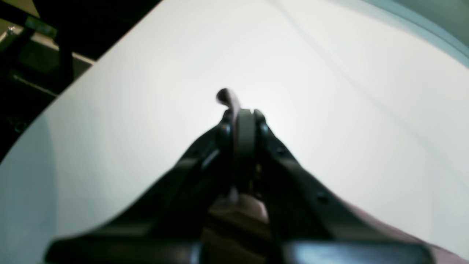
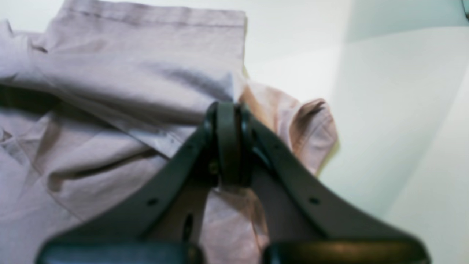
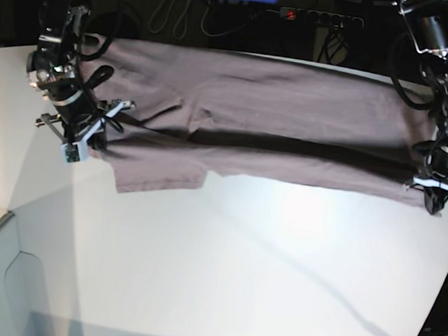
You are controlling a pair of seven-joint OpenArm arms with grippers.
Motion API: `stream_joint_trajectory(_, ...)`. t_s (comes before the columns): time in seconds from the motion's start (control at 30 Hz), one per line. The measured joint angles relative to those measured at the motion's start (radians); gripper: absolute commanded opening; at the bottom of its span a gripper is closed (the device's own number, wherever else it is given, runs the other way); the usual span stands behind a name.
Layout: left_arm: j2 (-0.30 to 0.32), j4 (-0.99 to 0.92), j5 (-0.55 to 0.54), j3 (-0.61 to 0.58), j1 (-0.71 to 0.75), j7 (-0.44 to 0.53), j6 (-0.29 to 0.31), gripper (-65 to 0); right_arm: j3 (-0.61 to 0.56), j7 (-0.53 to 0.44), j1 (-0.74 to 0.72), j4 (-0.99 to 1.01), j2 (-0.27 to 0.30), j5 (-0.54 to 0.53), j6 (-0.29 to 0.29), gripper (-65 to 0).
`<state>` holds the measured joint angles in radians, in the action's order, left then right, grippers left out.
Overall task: Layout the t-shirt on the table in an organized manner, then fold the t-shirt properly
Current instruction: 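Lower the folded edge onto the shirt with both grippers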
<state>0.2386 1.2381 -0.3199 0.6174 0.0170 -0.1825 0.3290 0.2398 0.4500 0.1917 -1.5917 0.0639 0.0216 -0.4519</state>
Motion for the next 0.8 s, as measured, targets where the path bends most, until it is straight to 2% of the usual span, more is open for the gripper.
stream_joint_trajectory(0.8, 0.002, -0.098, 0.000, 0.002, 0.030, 0.000, -0.005, -65.0, 0.000, 0.000, 0.003, 0.000, 0.000, 0.000, 0.000, -65.0)
